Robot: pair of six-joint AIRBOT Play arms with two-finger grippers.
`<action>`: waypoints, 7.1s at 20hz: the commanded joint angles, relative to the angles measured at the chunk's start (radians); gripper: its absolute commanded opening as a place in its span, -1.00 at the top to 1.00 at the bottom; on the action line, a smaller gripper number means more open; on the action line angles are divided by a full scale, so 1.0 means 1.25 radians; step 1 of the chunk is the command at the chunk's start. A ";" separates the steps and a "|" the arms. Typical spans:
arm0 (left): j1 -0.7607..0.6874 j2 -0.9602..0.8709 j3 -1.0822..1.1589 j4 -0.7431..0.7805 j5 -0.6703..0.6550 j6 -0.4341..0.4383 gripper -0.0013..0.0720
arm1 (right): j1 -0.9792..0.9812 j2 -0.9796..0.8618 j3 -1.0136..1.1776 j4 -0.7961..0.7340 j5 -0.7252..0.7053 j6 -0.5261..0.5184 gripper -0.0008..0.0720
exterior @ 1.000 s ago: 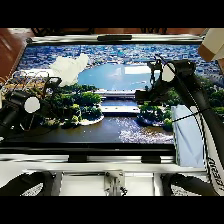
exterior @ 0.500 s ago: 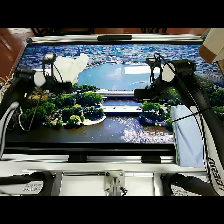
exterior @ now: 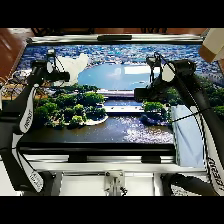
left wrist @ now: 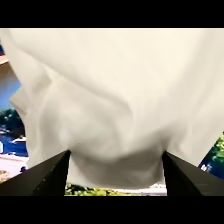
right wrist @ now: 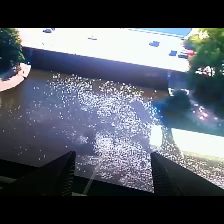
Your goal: Fold the shirts.
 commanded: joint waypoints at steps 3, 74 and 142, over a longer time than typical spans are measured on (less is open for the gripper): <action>0.004 -0.052 0.034 0.008 0.026 0.031 0.86 | 0.001 0.000 0.001 0.001 -0.004 0.005 -0.63; -0.262 0.815 -1.040 -0.475 0.049 0.111 0.86 | 0.000 -0.167 -0.216 0.300 -0.179 -0.186 0.79; 0.326 0.825 -0.996 -0.364 -0.251 0.179 -0.43 | -0.325 0.128 -0.213 0.132 0.013 -0.307 -0.58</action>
